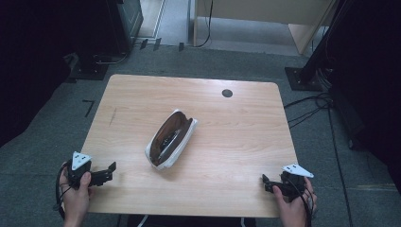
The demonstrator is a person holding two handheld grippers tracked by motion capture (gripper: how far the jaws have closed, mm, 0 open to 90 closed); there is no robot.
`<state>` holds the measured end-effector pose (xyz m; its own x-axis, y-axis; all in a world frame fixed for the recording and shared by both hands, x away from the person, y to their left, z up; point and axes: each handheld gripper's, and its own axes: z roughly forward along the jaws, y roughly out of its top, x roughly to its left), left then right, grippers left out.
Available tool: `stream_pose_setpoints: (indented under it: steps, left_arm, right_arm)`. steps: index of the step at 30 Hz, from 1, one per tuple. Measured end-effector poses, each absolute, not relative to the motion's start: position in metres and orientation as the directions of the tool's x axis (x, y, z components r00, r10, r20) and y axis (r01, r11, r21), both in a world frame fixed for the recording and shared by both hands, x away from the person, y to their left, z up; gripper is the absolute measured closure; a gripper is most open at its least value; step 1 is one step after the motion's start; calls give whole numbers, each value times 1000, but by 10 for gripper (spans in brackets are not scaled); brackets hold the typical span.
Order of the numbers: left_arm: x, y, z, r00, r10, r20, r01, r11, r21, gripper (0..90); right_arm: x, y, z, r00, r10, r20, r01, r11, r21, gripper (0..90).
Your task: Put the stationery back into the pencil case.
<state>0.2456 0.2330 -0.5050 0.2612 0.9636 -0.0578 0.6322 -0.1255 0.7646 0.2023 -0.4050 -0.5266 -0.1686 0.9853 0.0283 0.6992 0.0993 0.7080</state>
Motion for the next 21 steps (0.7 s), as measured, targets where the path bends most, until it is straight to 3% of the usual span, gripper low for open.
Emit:
stream_pose_setpoints:
  steps: [8,11,21]
  left_arm:
    - [248,227,-516,280,960,-19,661,-179,729,2]
    - [249,223,-518,306,952,14,677,-228,699,79]
    - [247,220,-518,289,957,9,683,-213,699,65]
  right_arm:
    - [202,-405,-527,-169,985,29,699,99,708,0]
    - [202,-405,-527,-169,985,28,699,100,708,0]
    - [202,-405,-527,-168,985,28,699,99,708,0]
